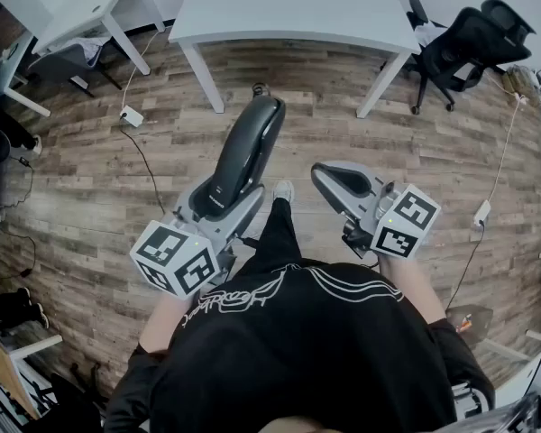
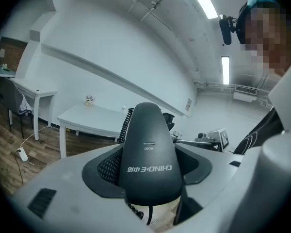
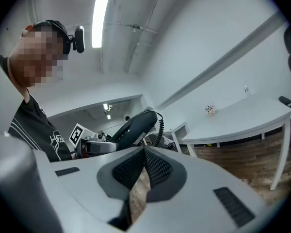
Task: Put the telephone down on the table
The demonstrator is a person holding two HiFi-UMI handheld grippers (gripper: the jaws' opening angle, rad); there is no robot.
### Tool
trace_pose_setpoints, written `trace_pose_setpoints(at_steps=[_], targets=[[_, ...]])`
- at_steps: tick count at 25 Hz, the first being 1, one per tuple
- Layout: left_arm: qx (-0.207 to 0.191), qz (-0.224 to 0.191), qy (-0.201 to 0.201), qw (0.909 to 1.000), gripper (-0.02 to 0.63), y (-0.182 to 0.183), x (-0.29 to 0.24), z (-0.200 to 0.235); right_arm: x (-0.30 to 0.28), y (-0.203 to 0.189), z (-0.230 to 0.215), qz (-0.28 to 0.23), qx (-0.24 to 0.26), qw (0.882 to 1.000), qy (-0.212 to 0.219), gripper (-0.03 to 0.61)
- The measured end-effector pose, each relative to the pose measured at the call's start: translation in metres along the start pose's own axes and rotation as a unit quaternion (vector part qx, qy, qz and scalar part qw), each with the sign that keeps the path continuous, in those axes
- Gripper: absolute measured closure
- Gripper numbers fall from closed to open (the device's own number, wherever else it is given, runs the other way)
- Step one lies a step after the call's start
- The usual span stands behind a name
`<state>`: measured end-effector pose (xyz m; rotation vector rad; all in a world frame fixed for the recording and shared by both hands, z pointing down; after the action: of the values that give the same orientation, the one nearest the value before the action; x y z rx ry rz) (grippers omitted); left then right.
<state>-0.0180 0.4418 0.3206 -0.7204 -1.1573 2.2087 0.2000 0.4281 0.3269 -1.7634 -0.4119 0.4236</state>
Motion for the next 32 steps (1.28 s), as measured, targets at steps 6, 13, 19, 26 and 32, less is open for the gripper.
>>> trace_pose_setpoints(at_steps=[6,13,19,26,32], targets=[[0.001,0.003,0.0,1.0,0.327,-0.004,0.015,-0.009,-0.002,0.002,0.016,0.006,0.009,1.0,0.011,0.54],[0.001,0.002,0.005,1.0,0.328,-0.003,0.017,-0.012,-0.002,0.008,0.018,-0.002,0.017,1.0,0.013,0.54],[-0.009,-0.013,0.011,0.9998,0.327,0.01,0.012,-0.006,-0.007,0.016,0.009,-0.022,0.024,0.999,0.027,0.54],[-0.009,-0.03,0.022,0.9993,0.327,0.032,-0.008,0.03,-0.033,0.013,-0.034,-0.019,0.005,1.0,0.017,0.54],[-0.001,-0.022,0.03,0.9993,0.328,0.06,-0.035,0.09,-0.092,0.021,-0.084,-0.016,-0.002,1.0,0.017,0.538]])
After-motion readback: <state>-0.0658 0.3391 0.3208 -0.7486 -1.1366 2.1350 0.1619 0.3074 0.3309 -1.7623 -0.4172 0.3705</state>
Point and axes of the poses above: the fingertips, and each gripper's own axes: x backward along the fingers, z to its left, y out of its top, the point moved 7 cm from there along x, backward along the fingers, and after that the axes turned 8 degrees about x, right-handed, at the moved point
